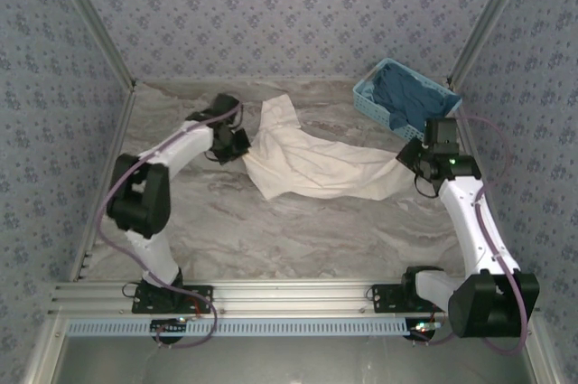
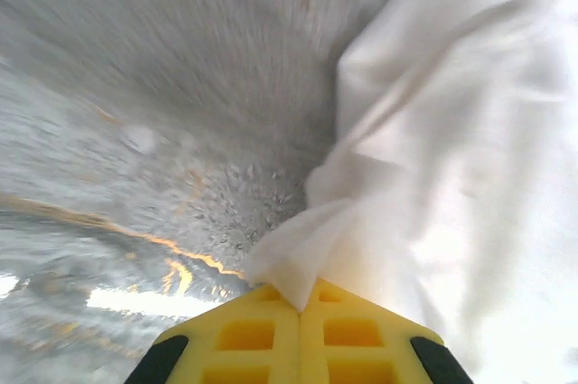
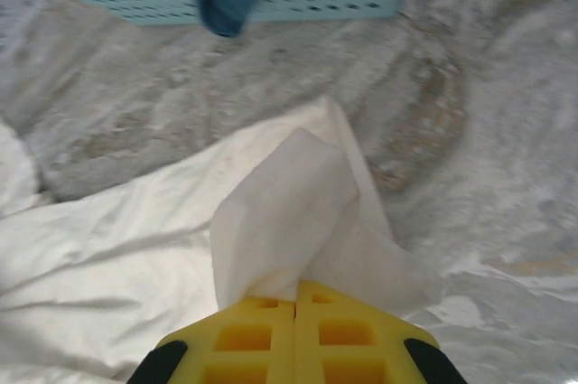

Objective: Fold and stack the t-shirts

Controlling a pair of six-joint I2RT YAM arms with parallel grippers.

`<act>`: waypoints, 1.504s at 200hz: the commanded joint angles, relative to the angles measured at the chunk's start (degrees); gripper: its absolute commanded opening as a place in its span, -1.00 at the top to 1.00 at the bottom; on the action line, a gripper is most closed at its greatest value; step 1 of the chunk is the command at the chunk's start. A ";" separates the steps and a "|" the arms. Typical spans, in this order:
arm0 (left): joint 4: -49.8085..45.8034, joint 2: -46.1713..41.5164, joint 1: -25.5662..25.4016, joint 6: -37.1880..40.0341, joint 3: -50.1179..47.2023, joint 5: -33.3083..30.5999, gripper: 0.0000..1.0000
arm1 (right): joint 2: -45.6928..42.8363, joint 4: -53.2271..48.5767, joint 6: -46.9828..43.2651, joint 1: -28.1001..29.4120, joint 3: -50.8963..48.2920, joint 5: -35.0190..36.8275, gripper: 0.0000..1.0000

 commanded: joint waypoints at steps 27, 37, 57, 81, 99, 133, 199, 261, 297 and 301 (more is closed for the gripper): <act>5.69 -24.10 8.43 -4.76 2.22 -5.96 1.00 | 3.54 8.73 -2.70 2.19 16.65 -9.45 1.00; 7.06 -28.03 9.47 -5.35 2.34 -7.61 1.00 | 4.00 10.17 -2.55 2.62 19.67 -10.61 1.00; 8.62 -34.72 10.89 -5.33 4.05 -9.69 1.00 | 3.21 13.73 -1.78 3.75 23.95 -12.45 1.00; 7.96 -41.38 11.30 -3.80 7.92 -11.33 1.00 | -1.04 17.61 -0.63 5.66 25.65 -13.68 1.00; 7.09 -45.70 11.31 -2.04 10.88 -12.62 1.00 | -5.57 19.44 -0.06 6.74 25.78 -14.15 1.00; 0.59 -46.14 11.31 0.41 21.83 -13.96 1.00 | -10.74 19.20 2.00 6.98 27.89 -14.28 1.00; -7.67 -24.30 17.24 2.10 41.61 -7.10 1.00 | 4.29 34.41 9.86 7.15 29.61 -19.53 1.00; -4.50 -5.12 27.26 -0.21 50.32 6.49 1.00 | 26.83 50.10 18.43 8.84 35.85 -24.45 1.00; -7.29 7.42 28.45 1.96 72.33 8.15 1.00 | 37.45 51.21 19.18 8.94 47.18 -25.19 1.00; -8.29 9.35 28.50 1.93 76.84 8.25 1.00 | 38.34 51.22 19.30 8.83 48.65 -25.11 1.00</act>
